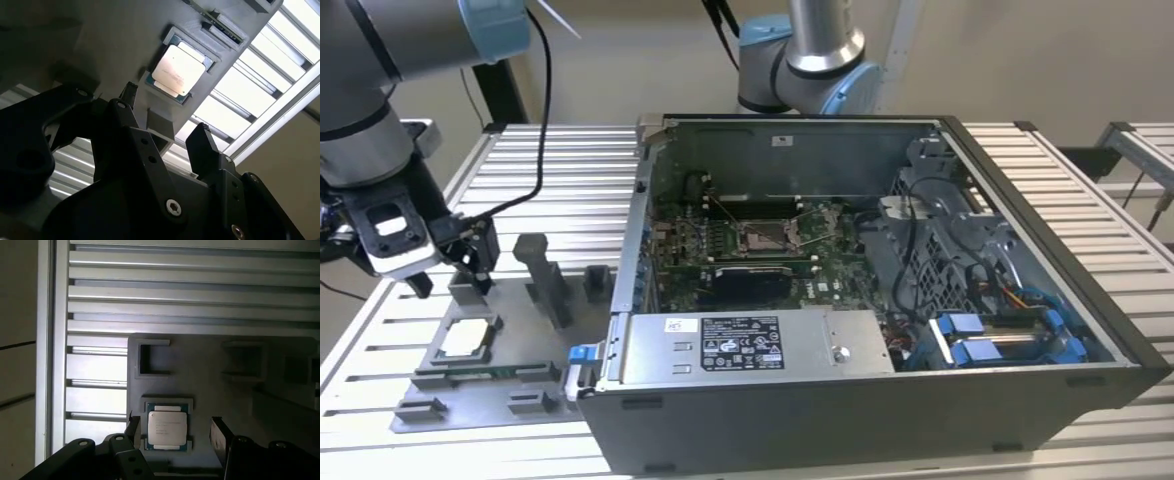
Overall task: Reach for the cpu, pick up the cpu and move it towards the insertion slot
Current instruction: 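Pick up the cpu and move it towards the insertion slot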
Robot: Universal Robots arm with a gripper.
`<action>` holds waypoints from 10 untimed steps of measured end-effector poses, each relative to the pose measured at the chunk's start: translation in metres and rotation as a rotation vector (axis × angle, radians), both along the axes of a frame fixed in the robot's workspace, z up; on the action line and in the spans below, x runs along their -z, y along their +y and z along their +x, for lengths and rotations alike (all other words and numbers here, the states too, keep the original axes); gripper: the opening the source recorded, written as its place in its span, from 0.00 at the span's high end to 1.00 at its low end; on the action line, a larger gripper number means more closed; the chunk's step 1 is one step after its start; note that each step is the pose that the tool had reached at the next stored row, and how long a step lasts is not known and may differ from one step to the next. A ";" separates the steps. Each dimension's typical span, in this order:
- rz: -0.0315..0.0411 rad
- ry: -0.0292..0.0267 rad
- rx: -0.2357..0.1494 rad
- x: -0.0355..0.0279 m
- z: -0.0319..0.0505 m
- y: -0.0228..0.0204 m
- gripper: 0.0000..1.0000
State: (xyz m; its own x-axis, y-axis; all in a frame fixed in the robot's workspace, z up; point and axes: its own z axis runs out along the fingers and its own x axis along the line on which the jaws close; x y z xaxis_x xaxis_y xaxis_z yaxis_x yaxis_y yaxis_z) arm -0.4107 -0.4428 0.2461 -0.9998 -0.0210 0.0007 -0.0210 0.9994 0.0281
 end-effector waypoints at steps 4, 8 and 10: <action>0.0000 -0.0001 0.000 0.0010 0.0000 0.0000 0.00; 0.0001 -0.0002 0.000 0.0023 0.0000 0.0000 0.00; 0.0000 -0.0001 0.000 0.0034 0.0000 0.0000 0.00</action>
